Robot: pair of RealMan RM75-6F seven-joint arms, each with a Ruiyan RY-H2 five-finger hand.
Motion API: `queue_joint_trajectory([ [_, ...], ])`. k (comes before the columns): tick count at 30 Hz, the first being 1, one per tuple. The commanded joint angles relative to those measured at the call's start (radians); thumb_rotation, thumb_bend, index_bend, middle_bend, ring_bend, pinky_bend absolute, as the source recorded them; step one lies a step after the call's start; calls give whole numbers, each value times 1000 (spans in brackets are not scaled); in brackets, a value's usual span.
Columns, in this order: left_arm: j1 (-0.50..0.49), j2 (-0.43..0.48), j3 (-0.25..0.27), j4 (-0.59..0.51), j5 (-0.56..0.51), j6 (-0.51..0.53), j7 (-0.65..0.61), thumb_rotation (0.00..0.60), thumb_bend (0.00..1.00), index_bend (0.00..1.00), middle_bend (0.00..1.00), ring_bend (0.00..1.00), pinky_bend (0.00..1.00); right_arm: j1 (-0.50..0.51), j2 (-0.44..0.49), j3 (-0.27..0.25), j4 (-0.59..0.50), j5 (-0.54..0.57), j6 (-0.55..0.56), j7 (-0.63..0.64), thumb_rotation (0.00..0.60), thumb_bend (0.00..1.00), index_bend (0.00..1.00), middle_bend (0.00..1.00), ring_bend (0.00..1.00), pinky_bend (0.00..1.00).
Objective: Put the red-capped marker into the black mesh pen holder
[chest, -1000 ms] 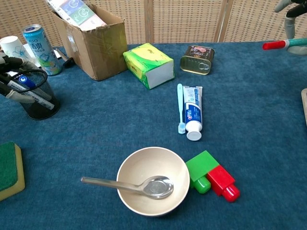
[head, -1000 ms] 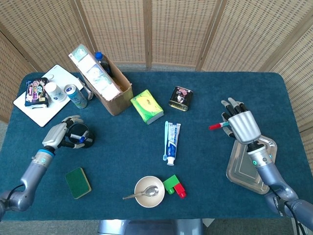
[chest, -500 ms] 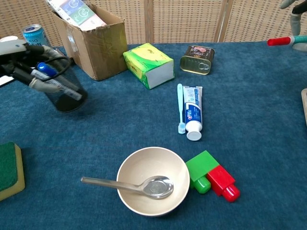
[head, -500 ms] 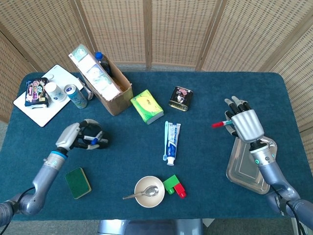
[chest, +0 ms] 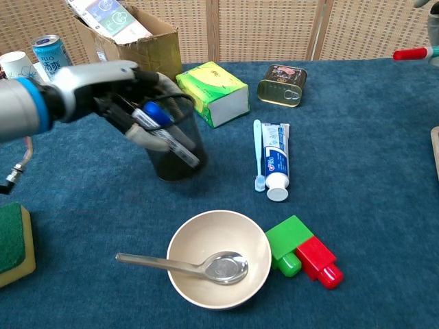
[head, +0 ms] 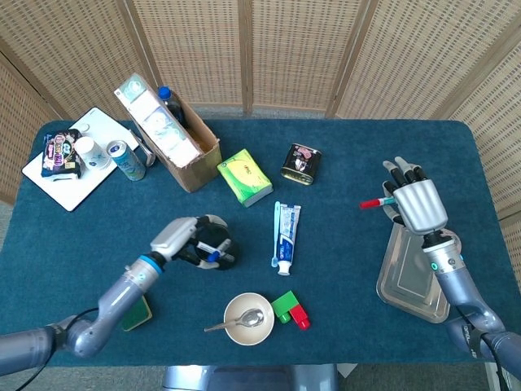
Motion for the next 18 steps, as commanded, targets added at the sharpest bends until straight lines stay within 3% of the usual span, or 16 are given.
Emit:
queue_joint_trajectory([
  [1,-47,-62,8,-9,-65,-3,83,600,186,478,447,385,540,-2,2,1,4,1,1,6,600,398,586,224,150,290],
  [7,-89,-141,20,21,-125,13,173,600,185,479,447,386,539,-7,8,1,14,-1,9,15,600,399,586,224,149,290],
  [18,-102,-193,43,59,-136,82,278,600,185,481,447,382,535,-14,8,-1,33,1,12,31,600,405,587,224,150,290],
])
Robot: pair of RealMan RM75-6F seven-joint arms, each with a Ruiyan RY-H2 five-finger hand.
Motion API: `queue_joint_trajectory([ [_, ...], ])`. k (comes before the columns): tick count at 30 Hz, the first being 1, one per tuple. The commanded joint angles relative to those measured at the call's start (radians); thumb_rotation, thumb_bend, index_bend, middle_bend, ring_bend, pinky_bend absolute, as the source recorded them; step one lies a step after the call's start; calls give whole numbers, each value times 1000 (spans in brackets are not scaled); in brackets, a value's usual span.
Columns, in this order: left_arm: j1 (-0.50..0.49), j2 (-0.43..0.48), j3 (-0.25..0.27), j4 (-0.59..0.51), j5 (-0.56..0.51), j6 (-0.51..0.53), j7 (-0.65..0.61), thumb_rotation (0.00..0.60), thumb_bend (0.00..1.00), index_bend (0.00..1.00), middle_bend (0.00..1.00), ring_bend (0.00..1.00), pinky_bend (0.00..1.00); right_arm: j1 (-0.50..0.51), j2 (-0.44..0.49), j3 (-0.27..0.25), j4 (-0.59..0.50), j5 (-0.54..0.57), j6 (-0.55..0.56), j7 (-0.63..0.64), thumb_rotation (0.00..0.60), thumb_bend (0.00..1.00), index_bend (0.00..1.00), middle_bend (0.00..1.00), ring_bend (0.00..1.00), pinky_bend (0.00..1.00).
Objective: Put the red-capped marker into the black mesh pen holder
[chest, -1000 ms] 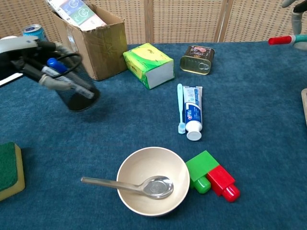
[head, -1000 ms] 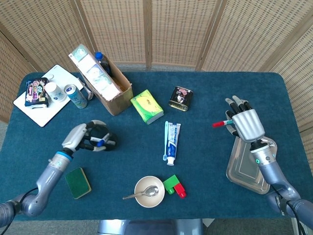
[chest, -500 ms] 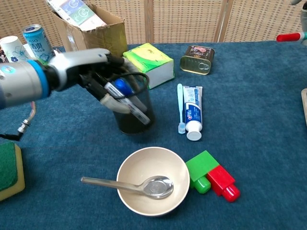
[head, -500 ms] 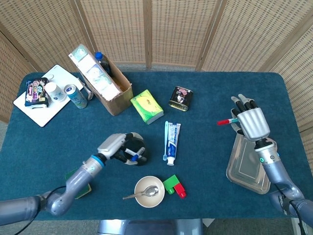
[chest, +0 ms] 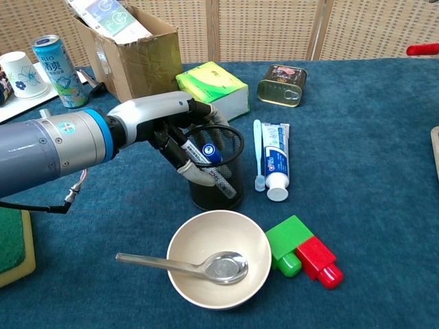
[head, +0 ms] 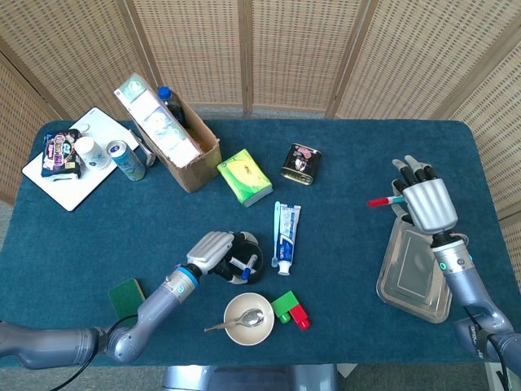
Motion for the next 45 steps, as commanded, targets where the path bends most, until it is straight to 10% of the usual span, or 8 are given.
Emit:
queue_joint_trajectory([
  [1,-3,-13,11,12,-3,14,28,600,185,480,444,377,531,-1,0,1,2,0,1,2,600,405,587,224,150,290],
  [10,-3,44,15,-48,-28,-39,6,600,174,145,2,0,278,-1,-7,-3,8,-3,-1,0,600,413,586,225,149,290],
  [25,117,304,15,-238,237,42,-218,600,166,12,0,0,157,-8,-9,-14,-1,-19,13,-26,600,414,586,225,150,290],
  [34,274,658,57,-413,456,212,-381,600,166,16,0,0,156,-25,-6,-16,-35,-17,30,-20,600,414,586,225,149,289],
  [45,390,876,131,-390,620,326,-611,600,166,20,0,0,170,-34,0,23,-164,45,6,81,600,414,588,234,154,291],
])
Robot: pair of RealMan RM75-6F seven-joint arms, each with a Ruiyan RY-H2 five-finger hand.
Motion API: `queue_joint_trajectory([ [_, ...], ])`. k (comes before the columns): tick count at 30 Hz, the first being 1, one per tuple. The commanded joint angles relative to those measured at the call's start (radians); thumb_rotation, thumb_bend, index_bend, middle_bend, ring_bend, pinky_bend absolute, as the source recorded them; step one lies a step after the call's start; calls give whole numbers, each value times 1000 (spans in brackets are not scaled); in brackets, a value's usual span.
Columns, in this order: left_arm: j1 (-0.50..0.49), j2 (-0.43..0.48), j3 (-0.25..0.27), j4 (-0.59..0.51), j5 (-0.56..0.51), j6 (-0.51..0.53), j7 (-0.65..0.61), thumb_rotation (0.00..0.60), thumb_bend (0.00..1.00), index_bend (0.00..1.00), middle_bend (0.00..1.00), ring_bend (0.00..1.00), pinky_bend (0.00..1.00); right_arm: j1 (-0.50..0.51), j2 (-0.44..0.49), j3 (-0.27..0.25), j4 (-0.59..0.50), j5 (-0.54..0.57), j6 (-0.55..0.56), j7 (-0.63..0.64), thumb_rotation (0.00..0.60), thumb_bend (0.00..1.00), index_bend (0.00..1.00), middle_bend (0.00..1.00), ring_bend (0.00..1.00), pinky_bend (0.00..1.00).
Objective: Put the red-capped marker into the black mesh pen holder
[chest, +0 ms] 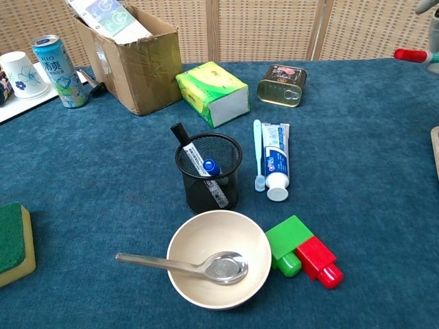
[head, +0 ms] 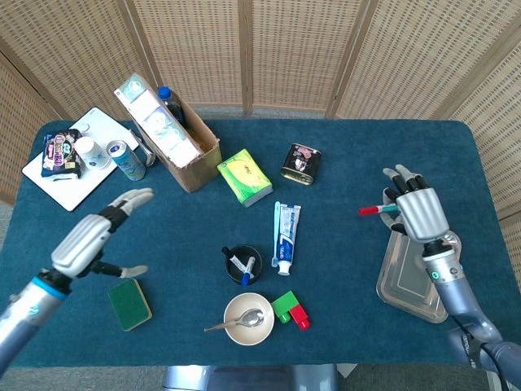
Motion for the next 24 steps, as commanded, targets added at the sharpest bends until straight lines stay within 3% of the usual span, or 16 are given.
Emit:
queue_joint_trajectory([
  [1,46,49,40,21,51,43,-59,600,166,20,0,0,170,-6,6,17,-45,26,-11,42,600,414,588,236,155,292],
  [11,173,118,125,96,103,167,-140,600,166,32,0,0,169,-32,42,62,-190,98,-41,264,600,422,587,240,158,293],
  [17,251,112,171,143,93,222,-134,600,166,61,0,0,169,-51,86,67,-281,106,-55,362,600,441,587,243,158,293],
  [24,286,74,190,204,111,257,-197,600,166,73,0,0,169,-65,124,73,-393,128,-83,426,600,442,588,244,158,293],
])
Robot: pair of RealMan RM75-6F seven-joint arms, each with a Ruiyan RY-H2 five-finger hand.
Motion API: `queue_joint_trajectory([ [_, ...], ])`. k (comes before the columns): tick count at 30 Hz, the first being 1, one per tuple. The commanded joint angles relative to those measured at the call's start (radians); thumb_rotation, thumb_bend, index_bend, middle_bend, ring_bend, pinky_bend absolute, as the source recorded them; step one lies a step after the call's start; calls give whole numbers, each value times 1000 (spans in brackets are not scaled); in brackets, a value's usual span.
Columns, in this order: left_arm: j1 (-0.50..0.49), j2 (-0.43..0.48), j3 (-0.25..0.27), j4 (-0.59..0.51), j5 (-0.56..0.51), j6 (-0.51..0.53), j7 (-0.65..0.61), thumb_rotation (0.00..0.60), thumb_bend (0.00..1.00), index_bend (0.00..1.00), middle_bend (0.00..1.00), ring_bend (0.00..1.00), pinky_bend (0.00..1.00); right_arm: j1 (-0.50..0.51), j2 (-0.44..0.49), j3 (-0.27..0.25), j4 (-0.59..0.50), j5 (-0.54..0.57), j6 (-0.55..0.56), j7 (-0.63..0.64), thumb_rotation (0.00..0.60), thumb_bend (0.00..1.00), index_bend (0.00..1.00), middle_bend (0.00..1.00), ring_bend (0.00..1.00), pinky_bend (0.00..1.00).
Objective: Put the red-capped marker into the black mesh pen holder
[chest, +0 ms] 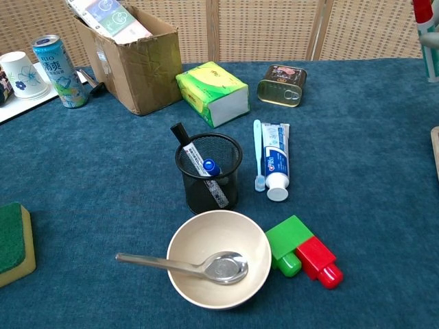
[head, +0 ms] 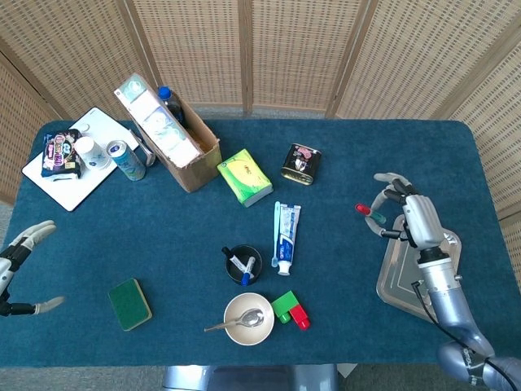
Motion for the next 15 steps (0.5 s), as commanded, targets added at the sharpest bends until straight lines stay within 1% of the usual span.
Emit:
queue_joint_trajectory([
  [1,9,-24,1,39,14,24,-57,600,166,73,0,0,169,-5,21,-1,-61,8,-27,27,600,442,588,244,158,293],
  [5,8,-39,-2,75,26,38,-96,600,166,73,0,0,170,-5,18,-5,-85,2,-34,27,600,448,588,244,158,293],
  [8,6,-44,-3,88,30,40,-106,600,165,73,0,0,169,-4,14,-12,-108,-6,-50,60,600,451,588,244,157,293],
  [15,1,-49,-8,90,38,44,-114,600,166,73,0,0,169,14,-2,-10,-159,-23,-77,108,600,451,588,246,154,293],
])
